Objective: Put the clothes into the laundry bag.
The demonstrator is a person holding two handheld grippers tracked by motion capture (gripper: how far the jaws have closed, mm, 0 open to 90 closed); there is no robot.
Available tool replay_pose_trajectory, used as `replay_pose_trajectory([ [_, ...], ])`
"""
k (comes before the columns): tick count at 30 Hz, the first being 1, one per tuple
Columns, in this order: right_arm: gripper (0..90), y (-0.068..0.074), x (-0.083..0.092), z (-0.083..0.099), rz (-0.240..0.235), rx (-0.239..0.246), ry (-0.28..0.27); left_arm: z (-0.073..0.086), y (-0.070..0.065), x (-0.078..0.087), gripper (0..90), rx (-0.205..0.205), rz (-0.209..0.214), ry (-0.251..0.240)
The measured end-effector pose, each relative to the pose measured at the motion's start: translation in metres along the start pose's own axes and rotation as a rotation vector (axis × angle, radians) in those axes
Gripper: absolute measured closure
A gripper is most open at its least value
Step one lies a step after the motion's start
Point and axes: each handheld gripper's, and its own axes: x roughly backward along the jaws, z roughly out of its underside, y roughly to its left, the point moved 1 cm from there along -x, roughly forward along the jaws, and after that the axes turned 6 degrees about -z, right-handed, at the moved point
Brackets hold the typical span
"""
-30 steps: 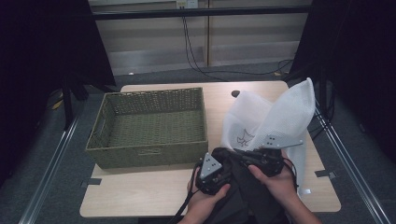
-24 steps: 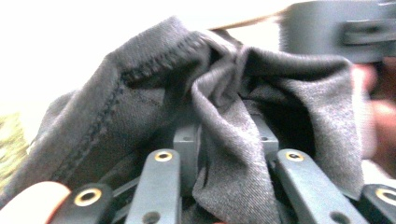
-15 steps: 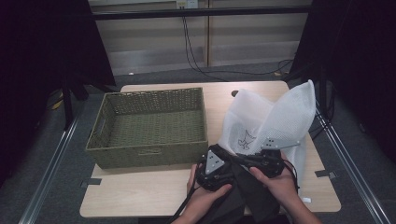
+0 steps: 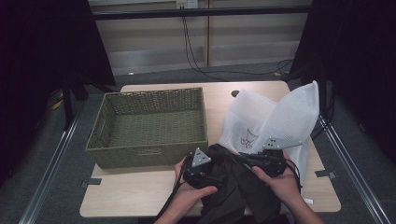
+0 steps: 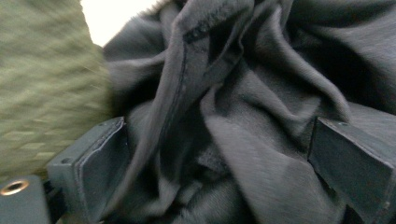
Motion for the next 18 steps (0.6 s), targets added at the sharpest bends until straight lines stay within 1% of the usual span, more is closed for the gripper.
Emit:
replay_pose_trajectory([
  [1,86.5,0.000,-0.001,0.000,0.000,-0.001,0.001,0.001,0.000,-0.003,6.1,0.019,0.015,0.006],
  [2,86.5,0.001,-0.003,-0.001,-0.001,0.003,0.006,0.002,0.002,-0.008,15.4,0.043,0.064,0.013],
  [3,86.5,0.001,-0.003,-0.001,-0.001,0.003,0.006,0.002,0.002,-0.008,25.6,0.043,0.064,0.013],
  [4,86.8,0.003,-0.007,-0.003,-0.014,0.007,0.002,0.003,0.001,-0.010,35.1,0.030,0.072,0.001],
  [5,86.8,0.003,-0.007,-0.003,-0.014,0.007,0.002,0.002,-0.003,-0.011,35.1,0.005,0.080,-0.016],
  [6,86.9,0.006,-0.009,-0.004,-0.027,0.006,-0.007,0.000,-0.008,-0.012,46.1,-0.015,0.084,-0.039],
  [7,87.1,0.011,-0.013,-0.009,-0.051,0.018,-0.022,-0.001,-0.011,-0.012,67.2,-0.027,0.092,-0.053],
  [8,87.0,0.014,-0.014,-0.011,-0.054,0.030,-0.033,-0.004,-0.019,-0.009,73.7,-0.040,0.123,-0.127],
  [9,87.1,0.017,-0.014,-0.013,-0.051,0.041,-0.043,-0.007,-0.022,-0.005,76.2,-0.035,0.146,-0.177],
  [10,87.1,0.020,-0.012,-0.015,-0.047,0.046,-0.052,-0.010,-0.023,0.000,77.8,-0.022,0.184,-0.225],
  [11,87.1,0.020,-0.012,-0.015,-0.047,0.046,-0.052,-0.010,-0.023,0.000,78.6,-0.022,0.184,-0.225],
  [12,87.1,0.021,-0.010,-0.016,-0.054,0.044,-0.067,-0.014,-0.024,0.007,78.6,0.003,0.190,-0.273],
  [13,87.1,0.024,0.001,-0.018,-0.083,0.029,-0.116,-0.022,-0.025,0.017,79.2,0.023,0.163,-0.343],
  [14,87.0,0.024,0.005,-0.019,-0.094,0.022,-0.132,-0.023,-0.026,0.018,79.2,0.030,0.134,-0.360],
  [15,87.0,0.025,0.009,-0.020,-0.104,0.016,-0.145,-0.023,-0.026,0.018,79.0,0.030,0.134,-0.360],
  [16,87.0,0.026,0.010,-0.019,-0.108,0.010,-0.145,-0.018,-0.026,0.010,78.7,0.030,0.031,-0.320],
  [17,86.9,0.027,0.010,-0.017,-0.111,0.010,-0.128,-0.011,-0.025,0.001,78.4,0.041,-0.009,-0.272],
  [18,86.9,0.027,0.006,-0.014,-0.108,0.004,-0.100,-0.002,-0.023,-0.008,77.9,0.064,-0.039,-0.212],
])
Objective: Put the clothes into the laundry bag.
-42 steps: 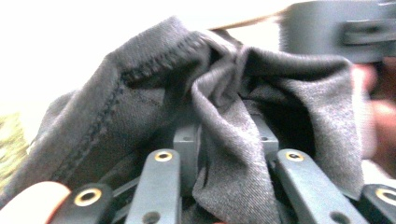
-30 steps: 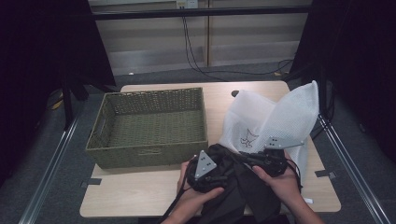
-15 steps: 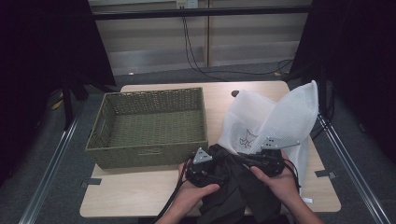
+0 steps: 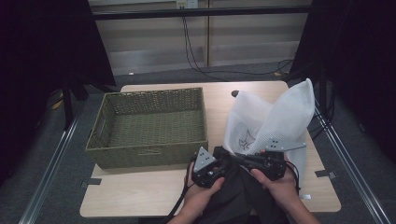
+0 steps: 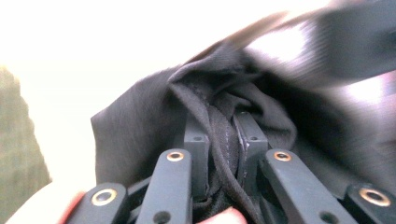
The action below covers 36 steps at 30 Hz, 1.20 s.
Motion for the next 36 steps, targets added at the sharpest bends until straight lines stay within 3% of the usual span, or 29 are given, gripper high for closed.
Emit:
replay_pose_trajectory([
  [1,86.9,0.000,0.000,0.000,0.000,0.000,0.000,0.000,0.000,0.000,77.1,0.000,0.000,0.000],
  [2,86.9,-0.001,-0.005,0.006,0.001,-0.014,0.033,0.010,0.002,-0.008,77.1,0.036,-0.014,0.066],
  [3,86.8,-0.006,-0.016,0.020,0.009,-0.014,0.111,0.008,0.002,-0.007,73.6,0.027,-0.006,0.059],
  [4,86.8,-0.006,-0.019,0.023,0.025,-0.002,0.120,0.003,0.002,-0.003,71.7,-0.009,0.013,0.052],
  [7,86.7,-0.008,-0.017,0.020,0.027,-0.001,0.095,-0.002,0.009,0.008,60.7,-0.022,0.050,0.065],
  [11,86.2,-0.010,-0.008,0.015,0.049,0.011,0.066,-0.010,0.017,0.020,30.7,-0.035,0.079,0.069],
  [12,81.4,-0.010,-0.002,0.012,0.073,0.023,0.052,-0.013,0.023,0.026,22.9,-0.042,0.088,0.104],
  [13,81.4,-0.010,-0.002,0.012,0.073,0.023,0.052,-0.013,0.023,0.026,16.5,-0.042,0.088,0.104],
  [14,72.5,-0.007,0.005,0.009,0.104,0.055,0.044,-0.013,0.027,0.029,13.1,-0.076,0.093,0.158],
  [15,72.5,-0.007,0.005,0.009,0.104,0.055,0.044,-0.013,0.027,0.029,11.4,-0.076,0.093,0.158],
  [16,64.7,-0.004,0.012,0.006,0.141,0.081,0.043,-0.010,0.025,0.029,8.6,-0.075,0.115,0.188],
  [18,62.6,-0.003,0.015,0.006,0.164,0.084,0.053,-0.009,0.021,0.028,7.4,-0.084,0.135,0.200],
  [21,54.9,-0.004,0.027,0.017,0.203,0.081,0.112,-0.007,0.001,0.023,4.3,-0.159,0.149,0.237],
  [24,48.6,0.002,0.035,0.023,0.212,0.108,0.137,-0.010,-0.008,0.025,3.2,-0.187,0.134,0.226],
  [26,47.3,0.003,0.037,0.024,0.212,0.116,0.146,-0.011,-0.009,0.026,3.3,-0.185,0.144,0.209],
  [28,59.9,0.000,0.036,0.028,0.265,0.125,0.184,-0.017,-0.015,0.028,4.9,-0.184,0.153,0.187],
  [30,64.1,-0.003,0.035,0.030,0.266,0.120,0.192,-0.018,-0.019,0.027,5.2,-0.175,0.173,0.179],
  [32,77.3,-0.010,0.035,0.032,0.223,0.076,0.168,-0.019,-0.023,0.021,5.2,-0.174,0.199,0.182],
  [33,86.7,-0.016,0.037,0.031,0.204,0.034,0.129,-0.018,-0.025,0.017,5.0,-0.184,0.200,0.183],
  [34,87.4,-0.019,0.038,0.030,0.197,0.011,0.111,-0.015,-0.029,0.005,4.7,-0.183,0.185,0.205],
  [35,87.4,-0.019,0.038,0.030,0.197,0.011,0.111,-0.015,-0.029,0.005,4.7,-0.183,0.185,0.205],
  [36,88.1,-0.024,0.037,0.029,0.166,-0.009,0.086,-0.012,-0.032,-0.001,4.4,-0.191,0.183,0.211],
])
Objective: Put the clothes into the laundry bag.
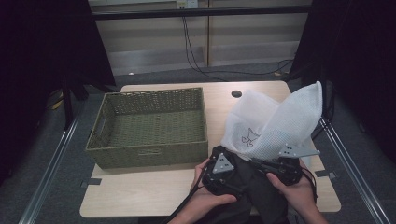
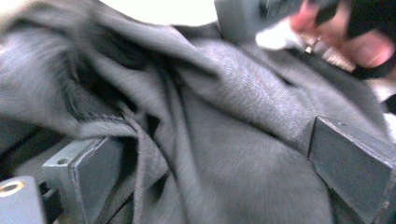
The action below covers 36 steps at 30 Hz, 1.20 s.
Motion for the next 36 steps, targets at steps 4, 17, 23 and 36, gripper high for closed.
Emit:
replay_pose_trajectory([
  [4,88.3,-0.002,-0.007,-0.001,-0.071,0.001,-0.019,0.005,-0.012,-0.024,5.1,-0.088,-0.102,0.070],
  [17,88.5,0.010,0.010,-0.026,-0.239,0.049,-0.186,-0.013,-0.016,0.005,69.6,0.037,-0.200,-0.323],
  [23,88.5,0.014,0.014,-0.017,-0.239,0.008,-0.146,-0.008,-0.005,-0.027,62.9,0.134,-0.246,-0.262],
  [36,88.1,-0.013,0.001,0.002,-0.098,-0.051,-0.051,0.018,0.035,0.024,4.2,0.088,-0.180,-0.097],
])
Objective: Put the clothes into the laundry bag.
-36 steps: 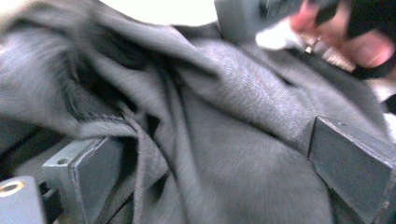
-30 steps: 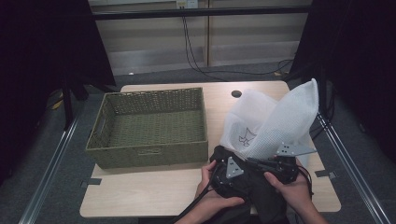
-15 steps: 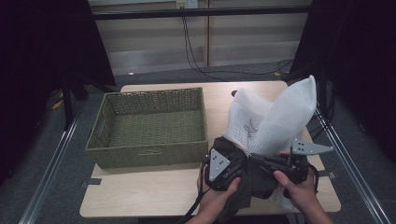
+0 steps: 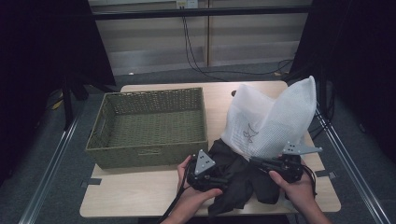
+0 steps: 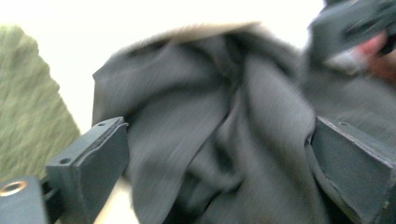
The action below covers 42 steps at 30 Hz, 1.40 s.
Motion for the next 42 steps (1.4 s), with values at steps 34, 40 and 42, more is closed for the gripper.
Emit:
replay_pose_trajectory([
  [34,88.3,0.014,-0.025,0.011,0.031,0.000,0.128,0.006,-0.025,-0.012,31.1,-0.033,0.146,-0.052],
  [40,88.2,0.002,-0.021,0.014,0.078,0.040,0.214,0.010,0.006,-0.006,27.4,0.016,0.087,-0.035],
  [42,88.2,-0.012,-0.010,0.016,0.137,0.124,0.254,0.010,0.016,-0.005,29.2,0.038,0.064,-0.055],
])
